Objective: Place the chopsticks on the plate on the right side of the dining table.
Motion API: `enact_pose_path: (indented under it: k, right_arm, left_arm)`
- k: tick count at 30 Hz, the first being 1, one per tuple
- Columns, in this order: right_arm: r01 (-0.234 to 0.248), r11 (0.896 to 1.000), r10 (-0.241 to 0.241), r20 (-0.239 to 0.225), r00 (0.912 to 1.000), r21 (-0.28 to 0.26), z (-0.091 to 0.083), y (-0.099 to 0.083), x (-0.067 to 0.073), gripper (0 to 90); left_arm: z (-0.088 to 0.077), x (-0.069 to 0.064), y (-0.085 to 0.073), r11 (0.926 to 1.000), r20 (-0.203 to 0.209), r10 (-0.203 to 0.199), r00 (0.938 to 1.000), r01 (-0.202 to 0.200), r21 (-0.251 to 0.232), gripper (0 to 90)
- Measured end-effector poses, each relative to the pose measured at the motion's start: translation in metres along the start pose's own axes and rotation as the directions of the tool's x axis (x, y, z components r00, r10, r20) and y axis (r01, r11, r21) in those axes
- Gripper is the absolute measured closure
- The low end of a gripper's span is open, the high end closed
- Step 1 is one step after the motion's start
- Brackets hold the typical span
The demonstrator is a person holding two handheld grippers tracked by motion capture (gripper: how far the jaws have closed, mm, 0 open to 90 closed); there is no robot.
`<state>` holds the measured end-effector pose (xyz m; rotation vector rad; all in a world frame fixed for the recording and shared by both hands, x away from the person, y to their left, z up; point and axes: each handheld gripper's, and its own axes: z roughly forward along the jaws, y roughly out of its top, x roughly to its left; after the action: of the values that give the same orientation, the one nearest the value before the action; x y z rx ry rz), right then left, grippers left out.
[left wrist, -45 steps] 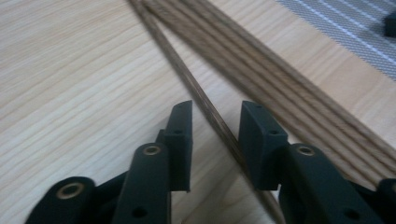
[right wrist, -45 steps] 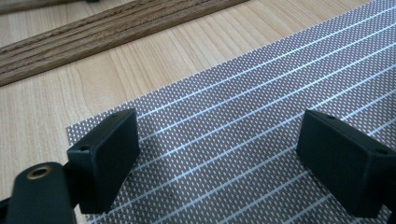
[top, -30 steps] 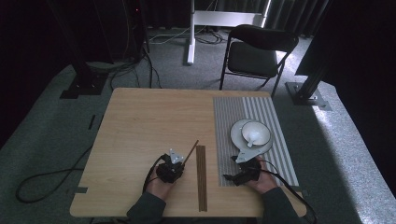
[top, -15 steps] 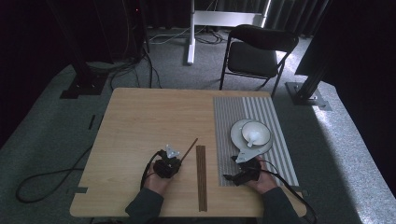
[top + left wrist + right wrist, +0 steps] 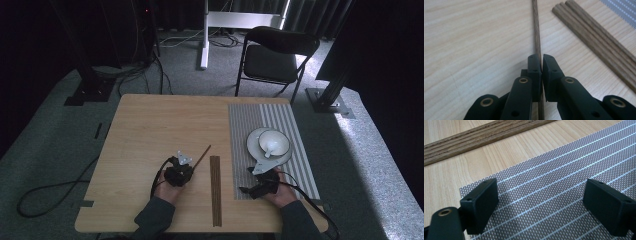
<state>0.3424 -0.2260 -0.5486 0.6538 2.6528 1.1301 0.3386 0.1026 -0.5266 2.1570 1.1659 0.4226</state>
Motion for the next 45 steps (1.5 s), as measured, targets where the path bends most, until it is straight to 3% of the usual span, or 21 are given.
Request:
enact_pose_path:
  k: [10,25,45]
  right_arm:
    - [0.0,1.0,0.0,0.0,1.0,0.0,0.0,0.0,0.0,12.3]
    - [0.0,1.0,0.0,0.0,1.0,0.0,0.0,0.0,0.0,12.3]
    - [0.002,1.0,-0.002,0.001,1.0,-0.001,0.0,0.0,0.0,12.2]
  left_arm:
    - [-0.003,-0.002,0.014,0.9995,0.003,0.006,1.0,-0.006,-0.032,85.6]
    - [-0.001,-0.013,0.04,0.996,0.032,0.046,0.9984,-0.044,-0.077,85.6]
    - [-0.002,-0.022,0.062,0.9897,0.058,0.083,0.9948,-0.076,-0.122,85.5]
